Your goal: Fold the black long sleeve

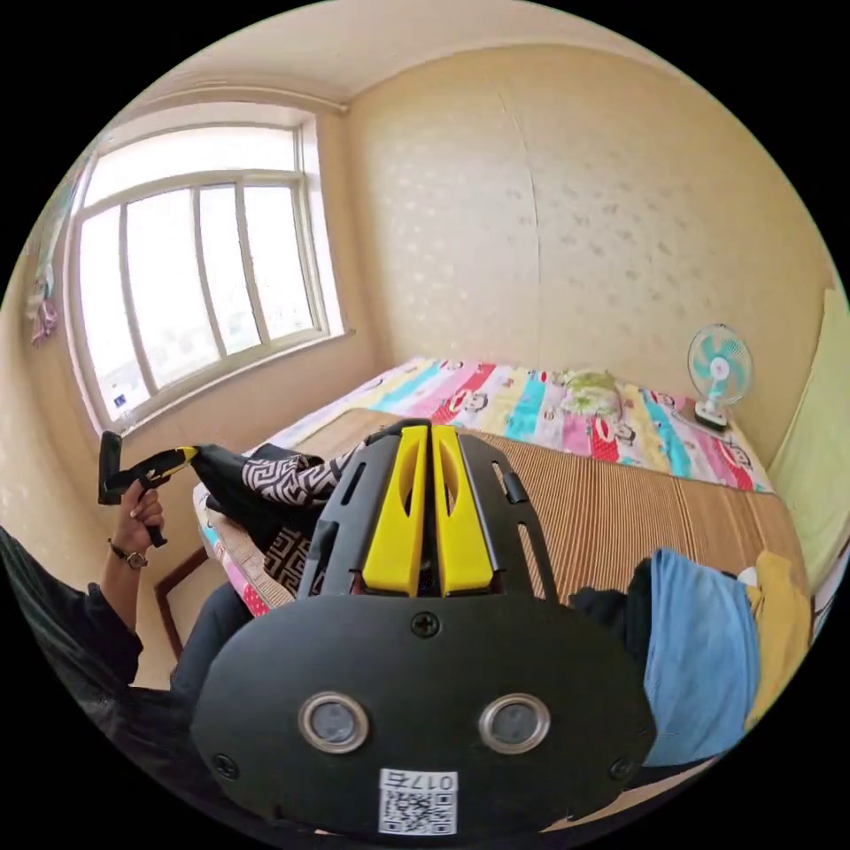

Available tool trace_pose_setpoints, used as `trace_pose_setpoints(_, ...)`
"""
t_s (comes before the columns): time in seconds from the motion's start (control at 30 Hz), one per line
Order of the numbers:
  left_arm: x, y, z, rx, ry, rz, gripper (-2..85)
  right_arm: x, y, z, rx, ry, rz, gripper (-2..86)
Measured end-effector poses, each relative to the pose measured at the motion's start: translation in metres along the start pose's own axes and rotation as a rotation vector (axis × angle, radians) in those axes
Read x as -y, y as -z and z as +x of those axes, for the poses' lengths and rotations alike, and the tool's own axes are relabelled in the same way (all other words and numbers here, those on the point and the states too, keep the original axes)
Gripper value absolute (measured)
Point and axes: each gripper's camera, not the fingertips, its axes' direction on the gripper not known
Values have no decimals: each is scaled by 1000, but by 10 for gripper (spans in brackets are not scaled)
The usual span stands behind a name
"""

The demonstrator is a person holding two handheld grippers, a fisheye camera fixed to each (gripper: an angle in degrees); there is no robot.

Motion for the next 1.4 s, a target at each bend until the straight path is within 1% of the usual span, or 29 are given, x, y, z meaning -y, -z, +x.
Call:
trace_pose_setpoints(0.03, 7, 24, 22, -4, -43, 110, -4, 9, 45, -8, -18, 25, 117, 10)
trace_pose_setpoints(0.07, 13, 40, 35, 5, -45, 179, -4, 15, 82, -13, -59, 33, 213, 9)
trace_pose_setpoints(0.13, 27, 42, 45, -30, -56, 182, -4, 21, 113, -15, -134, 49, 279, 9)
trace_pose_setpoints(0.2, 37, 44, 48, -143, -20, 185, -5, 29, 128, -11, -179, 23, 278, 8)
trace_pose_setpoints(0.23, 40, 53, 56, -240, -24, 236, -5, 30, 142, -10, -144, -3, 301, 7)
trace_pose_setpoints(0.27, 42, 66, 73, -259, -69, 285, -5, 26, 160, -14, -80, -5, 361, 7)
trace_pose_setpoints(0.3, 41, 74, 83, -237, -91, 311, -5, 22, 171, -17, -57, -2, 402, 7)
trace_pose_setpoints(0.37, 35, 106, 118, -151, -180, 433, -4, 8, 210, -34, -44, 5, 539, 7)
trace_pose_setpoints(0.43, 34, 123, 133, -133, -197, 482, -4, 2, 232, -43, -39, 14, 587, 8)
trace_pose_setpoints(0.5, 39, 127, 138, -117, -171, 478, -4, 2, 243, -46, -31, 7, 609, 9)
trace_pose_setpoints(0.6, 63, 97, 132, -56, -157, 366, -3, 20, 226, -42, -103, -1, 507, 11)
trace_pose_setpoints(0.67, 85, 40, 104, 0, -92, 220, -2, 47, 169, -22, -153, 16, 297, 13)
trace_pose_setpoints(0.7, 90, 22, 94, 26, -74, 180, -1, 54, 147, -14, -160, 18, 228, 14)
trace_pose_setpoints(0.77, 108, -72, 49, 183, -58, -7, 4, 77, 34, 28, -172, 30, -74, 19)
trace_pose_setpoints(0.8, 110, -98, 37, 232, -65, -62, 6, 79, 1, 40, -166, 36, -137, 21)
trace_pose_setpoints(0.83, 110, -156, 7, 332, -56, -183, 12, 77, -67, 66, -128, 47, -235, 25)
trace_pose_setpoints(0.87, 100, -206, -27, 415, -7, -294, 20, 64, -135, 94, -65, -14, -330, 33)
trace_pose_setpoints(0.9, 91, -227, -43, 447, 28, -346, 24, 55, -164, 106, -40, -63, -393, 36)
trace_pose_setpoints(0.93, 71, -255, -69, 491, 91, -431, 32, 32, -210, 121, -10, -131, -510, 46)
trace_pose_setpoints(0.97, 49, -269, -84, 498, 128, -477, 41, 10, -232, 122, 0, -153, -559, 55)
trace_pose_setpoints(1.1, -19, -270, -83, 432, 81, -493, 57, -62, -240, 85, -11, -99, -592, 68)
trace_pose_setpoints(1.2, -74, -275, -57, 365, -13, -595, 66, -125, -225, 39, 101, -59, -609, 70)
trace_pose_setpoints(1.23, -97, -279, -48, 347, -35, -658, 68, -150, -220, 22, 173, -52, -621, 68)
trace_pose_setpoints(1.27, -121, -286, -42, 341, -30, -764, 68, -175, -221, 8, 213, -56, -699, 64)
trace_pose_setpoints(1.33, -156, -289, -39, 355, 18, -886, 63, -207, -219, -3, 194, -94, -800, 52)
trace_pose_setpoints(1.37, -165, -273, -28, 328, 2, -834, 47, -214, -200, -3, 191, -108, -755, 41)
trace_pose_setpoints(1.4, -169, -269, -26, 326, 4, -850, 39, -216, -195, -1, 185, -124, -775, 40)
